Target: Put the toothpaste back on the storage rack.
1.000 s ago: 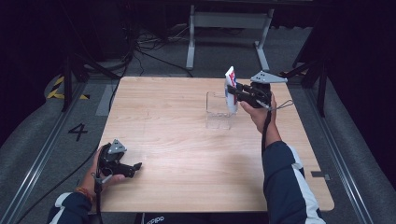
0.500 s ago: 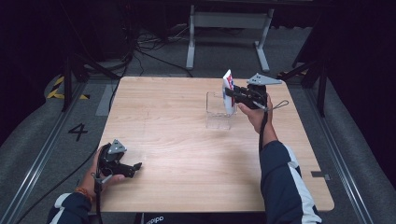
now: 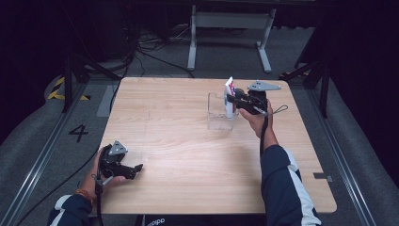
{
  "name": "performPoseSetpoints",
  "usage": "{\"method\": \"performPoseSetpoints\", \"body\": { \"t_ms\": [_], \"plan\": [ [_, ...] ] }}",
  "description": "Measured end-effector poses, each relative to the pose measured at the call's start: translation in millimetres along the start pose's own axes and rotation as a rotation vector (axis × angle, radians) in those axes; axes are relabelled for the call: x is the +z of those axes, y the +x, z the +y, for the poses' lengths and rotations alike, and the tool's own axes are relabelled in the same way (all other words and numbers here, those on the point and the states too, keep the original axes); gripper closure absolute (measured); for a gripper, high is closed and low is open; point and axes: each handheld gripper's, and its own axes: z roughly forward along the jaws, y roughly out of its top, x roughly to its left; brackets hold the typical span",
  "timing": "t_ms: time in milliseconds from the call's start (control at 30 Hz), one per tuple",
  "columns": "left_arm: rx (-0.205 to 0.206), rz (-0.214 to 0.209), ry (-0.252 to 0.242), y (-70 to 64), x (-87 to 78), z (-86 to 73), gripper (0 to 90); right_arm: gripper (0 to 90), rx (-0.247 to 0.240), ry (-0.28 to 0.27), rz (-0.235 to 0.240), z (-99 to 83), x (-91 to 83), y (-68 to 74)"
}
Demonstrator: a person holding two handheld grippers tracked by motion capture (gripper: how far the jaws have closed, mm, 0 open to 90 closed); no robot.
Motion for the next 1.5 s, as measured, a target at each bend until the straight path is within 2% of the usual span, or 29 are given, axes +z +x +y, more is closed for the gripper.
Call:
{"method": "performPoseSetpoints", "body": {
  "t_ms": [200, 467, 700, 1133, 1500],
  "plan": [
    [0.0, 0.0, 0.001, 0.0, 0.0, 0.0, 0.7, 69.9, 0.007, 0.016, 0.01, -11.7, 3.1, 0.7],
    [0.0, 0.0, 0.0, 0.0, 0.0, 0.0, 0.7, 69.7, -0.014, 0.042, 0.012, -23.6, 7.3, 3.0],
    [0.0, 0.0, 0.0, 0.0, 0.0, 0.0, 0.7, 69.6, -0.037, 0.077, 0.014, -27.8, 11.3, 4.7],
    [0.0, 0.0, 0.0, 0.0, 0.0, 0.0, 0.7, 69.3, -0.043, 0.127, 0.008, -32.4, 17.0, 6.6],
    [0.001, -0.001, 0.0, 0.0, 0.1, 0.0, 0.7, 68.3, -0.065, 0.149, -0.003, -30.9, 19.2, 9.2]
  ]
}}
